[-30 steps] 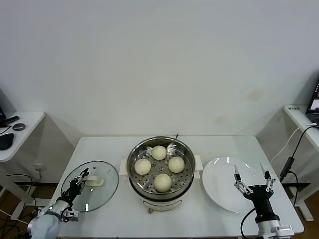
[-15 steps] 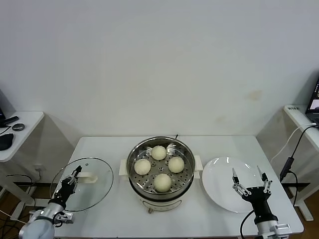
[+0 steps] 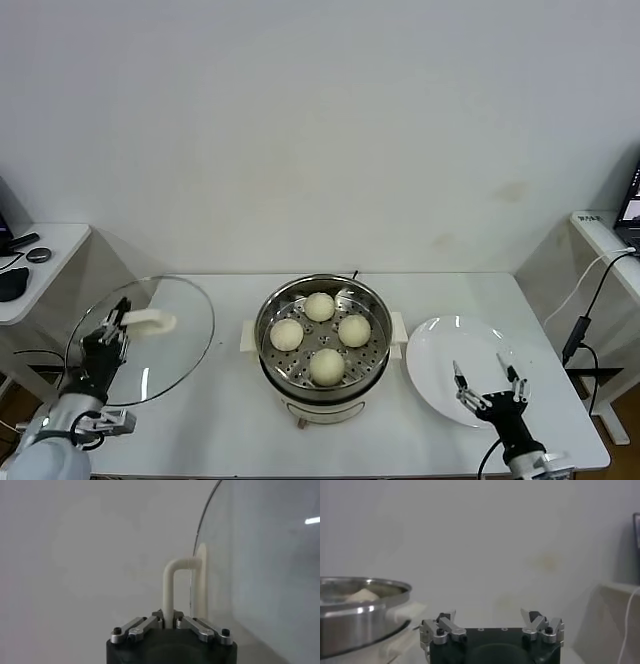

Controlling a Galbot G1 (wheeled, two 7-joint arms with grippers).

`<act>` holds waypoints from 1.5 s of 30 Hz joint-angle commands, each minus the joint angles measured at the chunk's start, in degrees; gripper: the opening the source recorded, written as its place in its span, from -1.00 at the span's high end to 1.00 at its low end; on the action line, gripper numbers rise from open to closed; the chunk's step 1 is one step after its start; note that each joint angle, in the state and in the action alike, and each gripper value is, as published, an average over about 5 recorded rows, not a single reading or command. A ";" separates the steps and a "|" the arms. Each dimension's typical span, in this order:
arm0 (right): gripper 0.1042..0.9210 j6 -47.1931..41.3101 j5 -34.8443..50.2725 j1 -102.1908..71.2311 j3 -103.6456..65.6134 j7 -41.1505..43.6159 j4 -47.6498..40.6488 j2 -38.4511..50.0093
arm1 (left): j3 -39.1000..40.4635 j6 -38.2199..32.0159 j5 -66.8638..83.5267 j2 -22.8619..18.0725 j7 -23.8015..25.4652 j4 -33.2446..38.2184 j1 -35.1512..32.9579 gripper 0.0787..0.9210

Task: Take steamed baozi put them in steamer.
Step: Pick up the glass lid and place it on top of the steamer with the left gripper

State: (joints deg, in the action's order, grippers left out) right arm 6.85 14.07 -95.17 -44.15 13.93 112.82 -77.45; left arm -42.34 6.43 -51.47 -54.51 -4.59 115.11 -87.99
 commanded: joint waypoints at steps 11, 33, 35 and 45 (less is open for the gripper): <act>-0.76 1.14 -12.92 3.70 5.56 -0.33 -7.61 -5.02 | 37.81 26.24 -6.89 0.11 16.45 7.55 28.23 0.78; -0.76 2.17 -14.91 4.11 6.68 -0.65 -7.27 -6.99 | 51.29 24.30 -25.65 -13.32 22.94 -0.45 34.20 0.78; -0.76 2.24 -14.86 4.09 6.64 -0.69 -7.31 -6.91 | 51.31 24.14 -25.67 -13.65 22.74 -0.93 34.24 0.78; -0.76 2.42 -14.36 3.89 6.63 -0.80 -7.17 -6.61 | 51.87 23.76 -25.27 -15.21 21.39 -3.42 33.69 0.78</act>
State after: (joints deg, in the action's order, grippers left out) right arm 9.15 0.03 -91.32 -37.72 13.18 105.74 -83.87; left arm 7.33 29.94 -74.72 -67.83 16.70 113.59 -55.00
